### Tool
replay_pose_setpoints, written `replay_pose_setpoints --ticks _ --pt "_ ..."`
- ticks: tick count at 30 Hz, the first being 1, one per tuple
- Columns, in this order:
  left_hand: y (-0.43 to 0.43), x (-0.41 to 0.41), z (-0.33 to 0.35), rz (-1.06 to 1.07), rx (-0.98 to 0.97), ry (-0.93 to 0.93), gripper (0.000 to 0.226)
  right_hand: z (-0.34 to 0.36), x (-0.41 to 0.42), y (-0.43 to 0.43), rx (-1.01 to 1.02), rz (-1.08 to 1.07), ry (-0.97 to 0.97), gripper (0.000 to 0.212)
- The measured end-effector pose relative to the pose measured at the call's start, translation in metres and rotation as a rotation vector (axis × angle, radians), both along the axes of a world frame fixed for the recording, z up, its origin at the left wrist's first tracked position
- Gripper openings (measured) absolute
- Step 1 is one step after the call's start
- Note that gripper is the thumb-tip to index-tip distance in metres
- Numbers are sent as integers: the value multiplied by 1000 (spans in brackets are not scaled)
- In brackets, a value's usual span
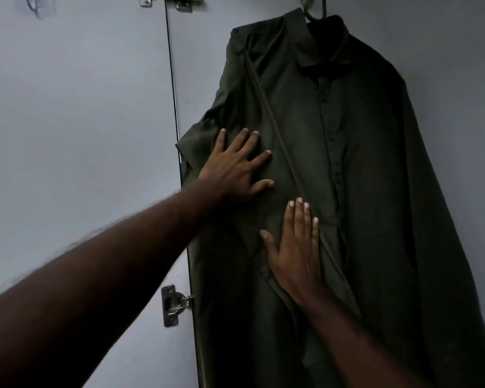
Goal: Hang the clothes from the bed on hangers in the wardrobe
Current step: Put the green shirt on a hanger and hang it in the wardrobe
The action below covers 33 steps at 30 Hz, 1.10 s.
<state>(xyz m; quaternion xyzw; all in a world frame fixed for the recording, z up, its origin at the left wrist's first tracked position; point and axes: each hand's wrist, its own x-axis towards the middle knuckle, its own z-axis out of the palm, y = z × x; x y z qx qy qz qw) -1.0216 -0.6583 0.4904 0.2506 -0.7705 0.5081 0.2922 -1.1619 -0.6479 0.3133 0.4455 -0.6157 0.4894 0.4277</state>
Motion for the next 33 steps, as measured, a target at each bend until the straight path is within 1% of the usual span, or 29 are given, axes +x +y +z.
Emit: replay_pose_setpoints --ticks 3,6,8,9,11,13,15,16,18,20,22,25,28,30,32,33 --pt "-22 3 -9 -79 -69 -13 91 -44 -28 -2 22 -15 46 79" --pt "-28 -1 -15 -93 -136 -48 95 -63 -45 4 39 -46 17 79" --pt "-30 -3 -16 -106 -156 -42 96 -51 -36 7 -9 -59 -20 80" --pt "-32 -4 -16 -115 -168 -34 96 -38 -27 8 -53 -37 -5 80" --pt "-34 -4 -16 -138 -188 -30 94 -5 -1 7 -111 91 101 78" --pt "-36 -3 -15 -168 -189 -41 92 24 17 3 -91 202 223 78" --pt "-36 -3 -17 -199 -195 -41 89 41 16 -3 -60 193 273 85" --pt "-37 -2 -17 -201 -201 -35 88 45 9 -6 -49 167 248 91" --pt "-39 -2 -20 -187 -210 -24 88 39 -9 -7 -46 114 116 104" --pt "-39 0 -24 -184 -211 -13 89 20 -20 -4 -58 70 -39 107" --pt "-39 0 -27 -184 -198 -8 90 -15 -18 -1 -39 22 -120 99" --pt "-36 -1 -29 -171 -181 -7 90 -81 -20 3 24 -14 -122 82" --pt "-34 2 -32 -155 -149 -34 90 -122 -35 9 60 -20 -179 74" --pt "-30 3 -31 -155 -135 -43 90 -121 -39 12 49 -12 -241 75" --pt "-21 1 -23 -170 -151 -29 85 -98 -34 13 4 7 -290 78" --pt "-17 -2 -15 -184 -167 -16 82 -80 -29 11 -23 26 -272 79"
